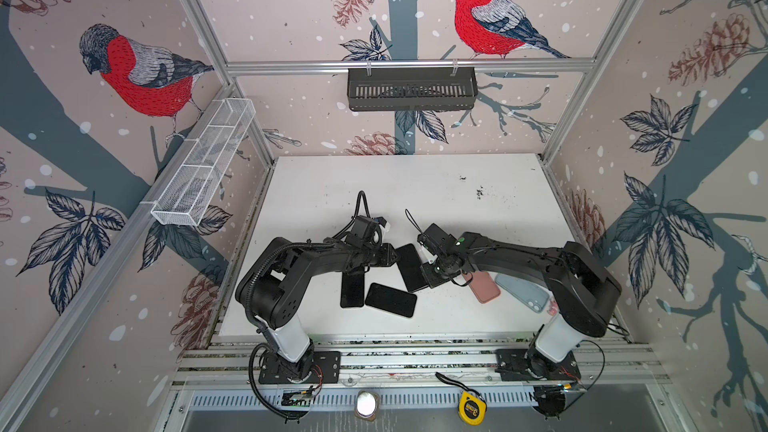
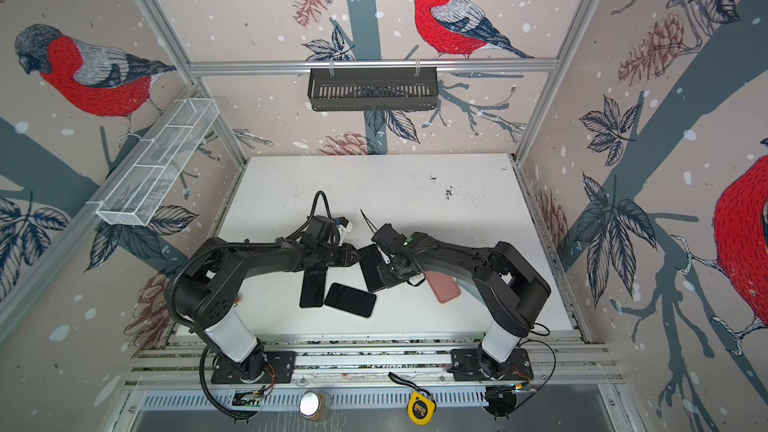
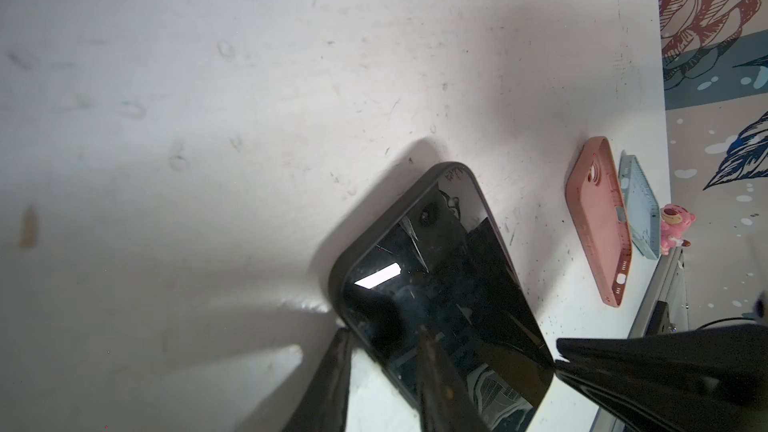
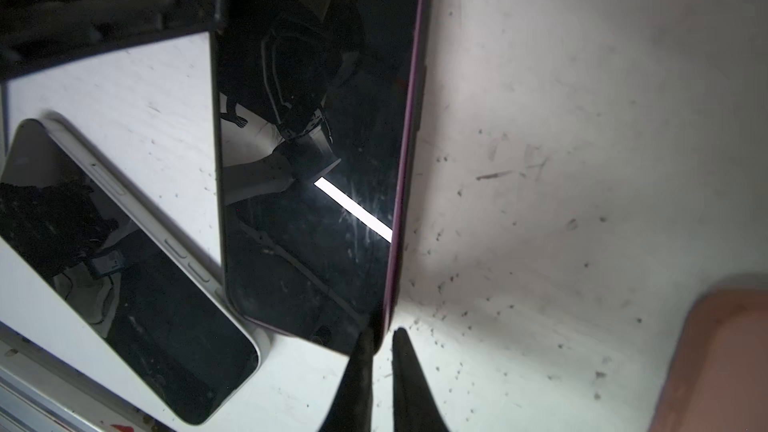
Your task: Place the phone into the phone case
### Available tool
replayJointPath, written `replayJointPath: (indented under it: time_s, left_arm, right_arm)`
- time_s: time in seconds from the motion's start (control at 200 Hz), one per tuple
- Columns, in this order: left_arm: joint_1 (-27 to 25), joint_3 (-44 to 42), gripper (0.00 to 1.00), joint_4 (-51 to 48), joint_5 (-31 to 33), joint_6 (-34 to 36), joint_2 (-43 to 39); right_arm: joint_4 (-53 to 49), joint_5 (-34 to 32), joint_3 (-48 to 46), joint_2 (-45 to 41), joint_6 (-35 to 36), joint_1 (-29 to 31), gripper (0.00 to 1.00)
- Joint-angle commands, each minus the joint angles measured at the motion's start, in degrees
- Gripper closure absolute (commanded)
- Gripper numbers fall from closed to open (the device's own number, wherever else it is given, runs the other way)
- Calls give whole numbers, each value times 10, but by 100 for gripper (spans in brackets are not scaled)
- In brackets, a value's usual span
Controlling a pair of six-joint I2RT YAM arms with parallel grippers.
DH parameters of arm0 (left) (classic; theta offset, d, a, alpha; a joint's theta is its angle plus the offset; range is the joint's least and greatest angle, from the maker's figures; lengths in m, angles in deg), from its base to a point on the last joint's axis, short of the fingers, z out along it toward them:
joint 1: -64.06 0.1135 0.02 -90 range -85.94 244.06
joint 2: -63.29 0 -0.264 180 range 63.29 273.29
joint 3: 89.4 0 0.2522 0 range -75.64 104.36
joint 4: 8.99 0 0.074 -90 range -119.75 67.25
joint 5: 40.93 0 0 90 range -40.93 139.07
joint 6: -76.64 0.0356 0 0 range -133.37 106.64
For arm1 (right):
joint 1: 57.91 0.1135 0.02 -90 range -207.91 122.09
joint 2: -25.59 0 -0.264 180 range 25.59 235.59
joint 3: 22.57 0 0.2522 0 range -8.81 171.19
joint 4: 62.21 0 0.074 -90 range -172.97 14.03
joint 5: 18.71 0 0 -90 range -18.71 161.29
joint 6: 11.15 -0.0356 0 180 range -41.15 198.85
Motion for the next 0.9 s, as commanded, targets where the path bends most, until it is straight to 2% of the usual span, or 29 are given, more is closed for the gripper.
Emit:
replayJointPath:
  time_s: [0.0,0.4,0.896]
  left_arm:
    - [1,-3,70,-62,30,3,4]
    - [1,-3,70,-61,29,4,6]
    - [1,-5,70,-60,29,3,5]
  right_arm:
    - [-10,-5,5,7,-2,3,86]
    - [-64,-45,31,51,10,10,89]
    - [-61,-44,24,83,12,23,89]
